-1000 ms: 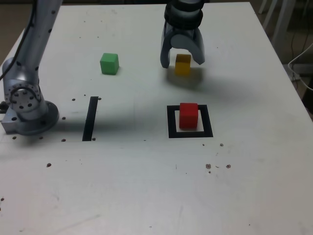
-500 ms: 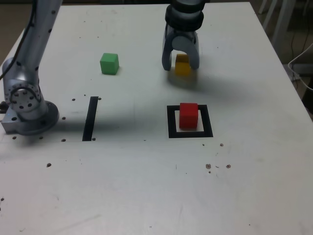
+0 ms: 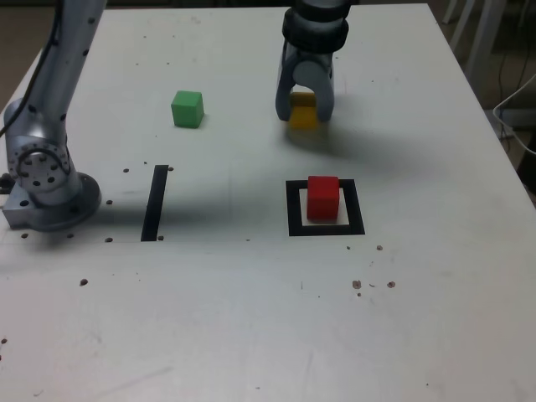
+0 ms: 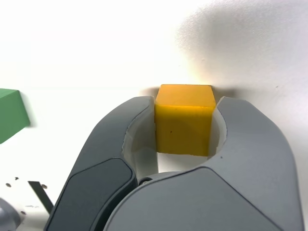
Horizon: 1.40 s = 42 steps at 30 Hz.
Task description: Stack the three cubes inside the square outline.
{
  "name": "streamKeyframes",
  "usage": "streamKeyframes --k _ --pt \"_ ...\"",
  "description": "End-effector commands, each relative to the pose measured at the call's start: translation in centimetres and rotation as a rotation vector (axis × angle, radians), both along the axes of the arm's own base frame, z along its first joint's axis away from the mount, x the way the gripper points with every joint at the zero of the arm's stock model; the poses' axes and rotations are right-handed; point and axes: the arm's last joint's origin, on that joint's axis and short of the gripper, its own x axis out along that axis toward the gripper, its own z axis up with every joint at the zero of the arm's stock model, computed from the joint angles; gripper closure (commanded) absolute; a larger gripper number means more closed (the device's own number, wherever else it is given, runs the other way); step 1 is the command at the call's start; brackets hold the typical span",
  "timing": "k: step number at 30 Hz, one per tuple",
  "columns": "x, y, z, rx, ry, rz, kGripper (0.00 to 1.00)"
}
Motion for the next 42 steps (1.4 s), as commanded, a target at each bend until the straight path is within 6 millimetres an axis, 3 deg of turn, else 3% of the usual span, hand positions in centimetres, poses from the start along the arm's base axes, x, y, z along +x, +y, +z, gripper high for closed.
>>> streamKeyframes --k 1,8,19,36,42 --pt "-0.1 -0.1 0.8 0.004 -0.007 -0.007 0.75" --pt "0.0 -1.8 2.7 0.004 0.007 -0.049 0.76" --pt "-0.2 -9.0 7.9 -0.005 -0.068 -0.150 0.75" --pt "-2.2 -18.0 8.1 -0.012 -0.077 -0.151 0.75" --pt "-2.8 -20.1 8.3 -0.012 -0.086 -0.142 0.75"
